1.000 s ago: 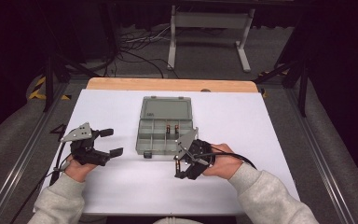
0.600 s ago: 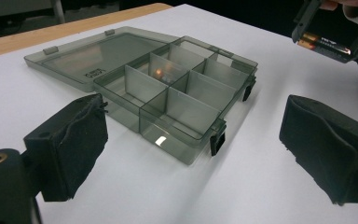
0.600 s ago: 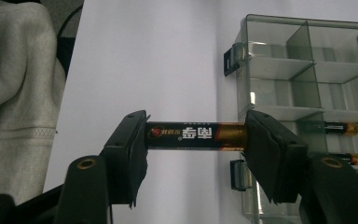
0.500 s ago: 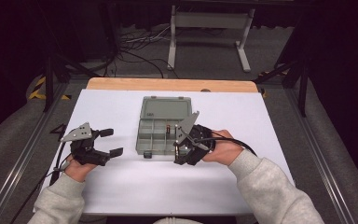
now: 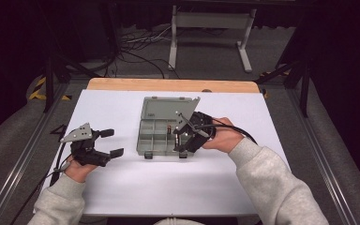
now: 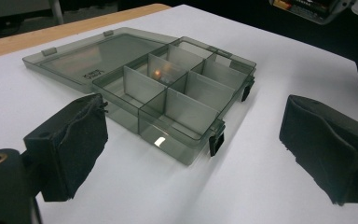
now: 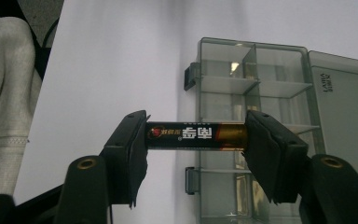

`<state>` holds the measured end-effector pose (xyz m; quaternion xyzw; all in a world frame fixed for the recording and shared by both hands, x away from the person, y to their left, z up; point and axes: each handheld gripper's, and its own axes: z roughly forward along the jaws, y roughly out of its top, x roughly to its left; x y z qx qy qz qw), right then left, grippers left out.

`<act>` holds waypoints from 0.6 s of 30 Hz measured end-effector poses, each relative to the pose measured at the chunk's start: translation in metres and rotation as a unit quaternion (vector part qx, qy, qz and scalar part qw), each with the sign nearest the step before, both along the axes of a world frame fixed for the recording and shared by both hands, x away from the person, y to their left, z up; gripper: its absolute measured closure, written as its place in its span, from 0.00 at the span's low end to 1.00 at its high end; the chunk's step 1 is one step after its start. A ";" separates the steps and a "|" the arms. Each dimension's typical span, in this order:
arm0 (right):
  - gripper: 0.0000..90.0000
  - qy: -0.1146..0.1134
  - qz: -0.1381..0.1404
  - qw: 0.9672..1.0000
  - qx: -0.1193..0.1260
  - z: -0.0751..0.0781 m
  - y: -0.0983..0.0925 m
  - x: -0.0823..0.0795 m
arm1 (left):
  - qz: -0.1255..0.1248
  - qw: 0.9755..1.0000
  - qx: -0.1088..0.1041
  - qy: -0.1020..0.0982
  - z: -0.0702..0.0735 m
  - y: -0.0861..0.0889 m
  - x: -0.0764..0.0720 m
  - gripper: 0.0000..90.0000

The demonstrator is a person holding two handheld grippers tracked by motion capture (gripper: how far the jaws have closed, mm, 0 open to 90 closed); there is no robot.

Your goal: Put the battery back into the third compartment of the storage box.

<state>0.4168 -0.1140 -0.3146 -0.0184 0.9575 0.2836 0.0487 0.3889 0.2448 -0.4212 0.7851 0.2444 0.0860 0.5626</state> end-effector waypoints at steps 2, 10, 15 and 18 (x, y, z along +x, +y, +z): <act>0.46 -0.002 -0.004 1.000 0.000 0.003 0.000 0.005 | 0.001 1.000 -0.001 0.000 0.000 0.000 0.000 0.09; 0.46 0.000 -0.011 1.000 0.007 0.007 0.000 0.025 | 0.001 1.000 -0.002 0.001 0.000 0.001 0.000 0.09; 0.46 -0.003 -0.008 1.000 0.009 0.009 0.000 0.037 | 0.000 1.000 -0.002 0.002 0.000 0.001 0.000 0.09; 0.46 -0.003 -0.012 1.000 0.007 0.009 0.000 0.045 | 0.001 1.000 -0.002 0.002 0.000 0.001 0.000 0.09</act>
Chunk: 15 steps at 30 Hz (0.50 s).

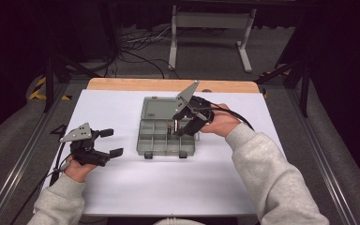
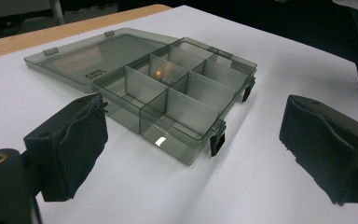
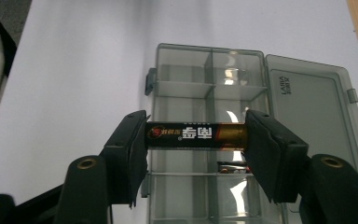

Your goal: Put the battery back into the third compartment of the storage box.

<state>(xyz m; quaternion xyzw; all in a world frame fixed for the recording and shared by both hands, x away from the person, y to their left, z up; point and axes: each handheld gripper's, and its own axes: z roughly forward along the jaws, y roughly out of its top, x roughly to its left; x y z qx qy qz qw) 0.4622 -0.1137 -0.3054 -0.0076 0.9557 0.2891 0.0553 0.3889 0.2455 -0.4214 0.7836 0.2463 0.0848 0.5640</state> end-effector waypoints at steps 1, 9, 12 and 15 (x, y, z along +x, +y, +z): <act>0.46 0.000 -0.003 1.000 0.001 0.000 0.000 0.003 | 0.000 1.000 0.000 -0.001 0.000 0.000 0.000 0.09; 0.46 0.005 -0.016 1.000 0.002 -0.004 -0.001 0.022 | -0.001 1.000 0.001 -0.002 0.000 0.001 0.001 0.09; 0.46 0.008 -0.024 1.000 -0.001 -0.007 -0.001 0.029 | -0.001 1.000 0.001 -0.001 0.000 0.001 0.001 0.09; 0.46 0.009 -0.027 1.000 -0.005 -0.009 -0.001 0.036 | 0.000 1.000 -0.001 0.001 -0.001 0.001 0.001 0.09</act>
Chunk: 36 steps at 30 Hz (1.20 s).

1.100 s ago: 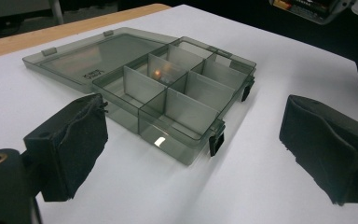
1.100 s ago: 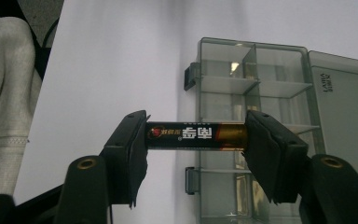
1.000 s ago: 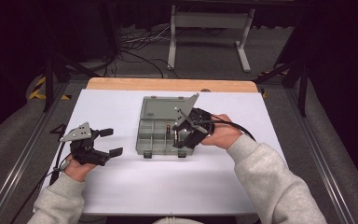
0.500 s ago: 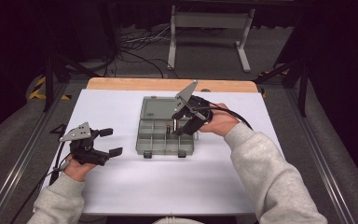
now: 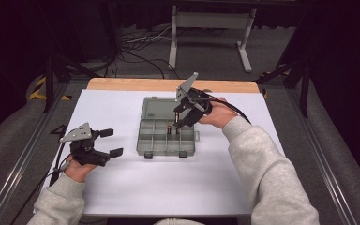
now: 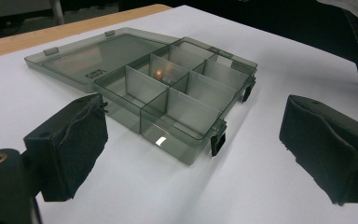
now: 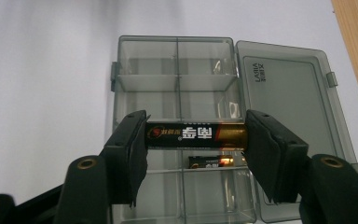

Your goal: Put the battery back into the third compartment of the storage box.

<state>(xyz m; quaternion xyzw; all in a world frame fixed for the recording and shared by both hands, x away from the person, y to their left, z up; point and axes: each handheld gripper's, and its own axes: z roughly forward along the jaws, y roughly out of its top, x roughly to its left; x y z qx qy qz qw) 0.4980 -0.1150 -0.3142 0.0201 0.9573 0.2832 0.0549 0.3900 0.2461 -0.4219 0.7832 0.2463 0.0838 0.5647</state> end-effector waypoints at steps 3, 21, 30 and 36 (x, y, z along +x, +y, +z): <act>0.46 0.003 -0.003 1.000 0.005 -0.002 0.000 0.007 | -0.001 1.000 0.001 0.000 0.000 -0.001 0.000 0.09; 0.46 0.010 -0.037 0.999 0.002 -0.018 -0.003 0.037 | -0.001 1.000 0.007 0.002 -0.002 -0.002 0.001 0.09; 0.46 0.016 -0.033 0.999 0.002 -0.034 -0.001 0.039 | -0.001 1.000 0.004 0.005 -0.002 -0.002 0.000 0.09; 0.46 0.023 -0.030 0.999 -0.006 -0.044 0.002 0.040 | -0.002 1.000 0.003 0.005 -0.002 -0.001 0.001 0.09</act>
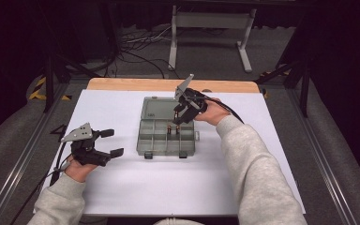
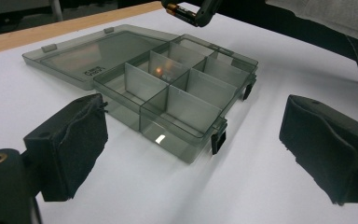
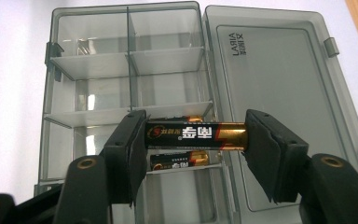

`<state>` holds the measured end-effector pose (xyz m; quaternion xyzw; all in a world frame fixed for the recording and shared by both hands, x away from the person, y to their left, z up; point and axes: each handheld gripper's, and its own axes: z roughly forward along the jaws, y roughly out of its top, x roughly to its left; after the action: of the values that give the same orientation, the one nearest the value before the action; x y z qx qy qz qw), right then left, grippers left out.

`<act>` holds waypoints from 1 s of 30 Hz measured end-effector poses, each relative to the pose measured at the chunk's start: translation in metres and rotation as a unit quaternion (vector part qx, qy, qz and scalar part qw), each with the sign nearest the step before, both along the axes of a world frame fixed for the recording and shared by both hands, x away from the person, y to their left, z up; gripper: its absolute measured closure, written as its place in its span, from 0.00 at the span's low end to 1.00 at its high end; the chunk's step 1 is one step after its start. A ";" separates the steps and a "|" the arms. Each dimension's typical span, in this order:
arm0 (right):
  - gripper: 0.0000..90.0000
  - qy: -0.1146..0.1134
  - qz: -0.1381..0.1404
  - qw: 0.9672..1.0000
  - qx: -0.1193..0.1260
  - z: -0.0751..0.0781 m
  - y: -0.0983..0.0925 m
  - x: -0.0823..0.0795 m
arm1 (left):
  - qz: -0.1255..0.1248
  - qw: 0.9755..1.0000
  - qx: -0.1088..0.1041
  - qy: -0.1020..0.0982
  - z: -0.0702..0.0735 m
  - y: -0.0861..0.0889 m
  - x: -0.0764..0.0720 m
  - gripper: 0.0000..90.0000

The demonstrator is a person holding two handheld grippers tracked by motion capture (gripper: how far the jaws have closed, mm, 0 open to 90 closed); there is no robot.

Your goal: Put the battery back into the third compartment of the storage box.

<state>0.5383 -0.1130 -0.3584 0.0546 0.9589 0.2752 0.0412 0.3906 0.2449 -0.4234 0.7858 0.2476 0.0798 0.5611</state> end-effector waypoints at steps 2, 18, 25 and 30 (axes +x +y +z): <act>0.46 0.003 -0.001 1.000 0.000 -0.002 0.001 0.000 | 0.001 1.000 0.001 0.000 0.000 0.000 0.000 0.09; 0.46 0.012 0.008 1.000 -0.019 -0.021 0.011 0.000 | 0.000 1.000 -0.001 -0.001 0.000 0.000 0.000 0.09; 0.46 0.016 0.015 0.999 -0.028 -0.027 0.014 0.000 | 0.000 1.000 -0.001 -0.002 0.000 0.001 0.001 0.09; 0.46 0.021 0.014 0.999 -0.035 -0.031 0.016 -0.001 | 0.000 1.000 -0.002 -0.002 0.000 0.001 0.001 0.09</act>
<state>0.5373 -0.0971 -0.3898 0.0458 0.9693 0.2410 0.0192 0.3911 0.2457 -0.4235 0.7847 0.2469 0.0810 0.5629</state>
